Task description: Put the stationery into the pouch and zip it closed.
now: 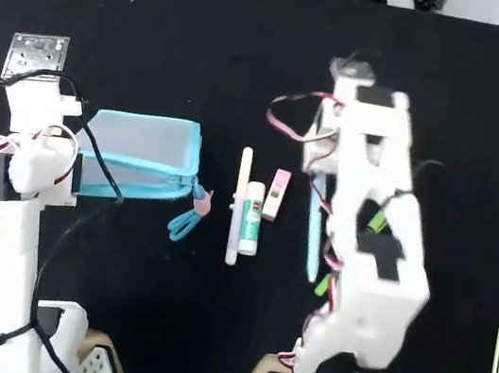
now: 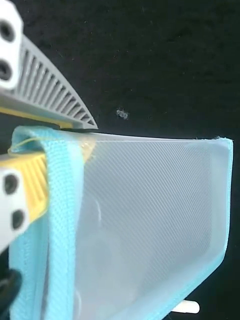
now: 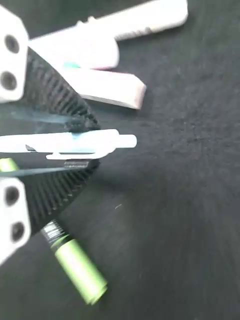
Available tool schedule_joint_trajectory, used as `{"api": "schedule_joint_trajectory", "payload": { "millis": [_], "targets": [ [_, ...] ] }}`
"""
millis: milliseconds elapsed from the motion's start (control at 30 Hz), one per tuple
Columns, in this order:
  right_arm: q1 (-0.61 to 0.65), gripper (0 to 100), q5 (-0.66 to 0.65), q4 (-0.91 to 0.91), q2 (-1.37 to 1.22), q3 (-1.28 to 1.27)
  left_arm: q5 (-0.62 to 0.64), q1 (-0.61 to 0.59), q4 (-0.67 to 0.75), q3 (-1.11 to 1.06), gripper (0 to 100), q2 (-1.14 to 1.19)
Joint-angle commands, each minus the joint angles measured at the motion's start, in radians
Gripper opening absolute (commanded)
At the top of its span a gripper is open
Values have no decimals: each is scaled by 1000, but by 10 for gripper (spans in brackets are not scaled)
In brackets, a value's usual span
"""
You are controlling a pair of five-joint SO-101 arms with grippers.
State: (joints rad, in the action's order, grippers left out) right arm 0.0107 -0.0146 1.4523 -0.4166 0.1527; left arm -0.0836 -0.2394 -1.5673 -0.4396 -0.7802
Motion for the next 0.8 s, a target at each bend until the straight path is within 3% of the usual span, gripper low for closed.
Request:
{"api": "schedule_joint_trajectory", "payload": {
  "millis": [0, 300, 567, 767],
  "targets": [
    [32, 10, -12, 120, 352, 25, 14, 4, 3, -7, 32, 3],
    [264, 11, -3, 160, 814, -12, 14, 5, 2, -7, 32, 3],
    [511, 11, -3, -273, 1231, -392, 14, 5, 2, -7, 32, 3],
    [736, 11, -3, -453, 1514, -598, 14, 5, 2, -7, 32, 3]
  ]
}}
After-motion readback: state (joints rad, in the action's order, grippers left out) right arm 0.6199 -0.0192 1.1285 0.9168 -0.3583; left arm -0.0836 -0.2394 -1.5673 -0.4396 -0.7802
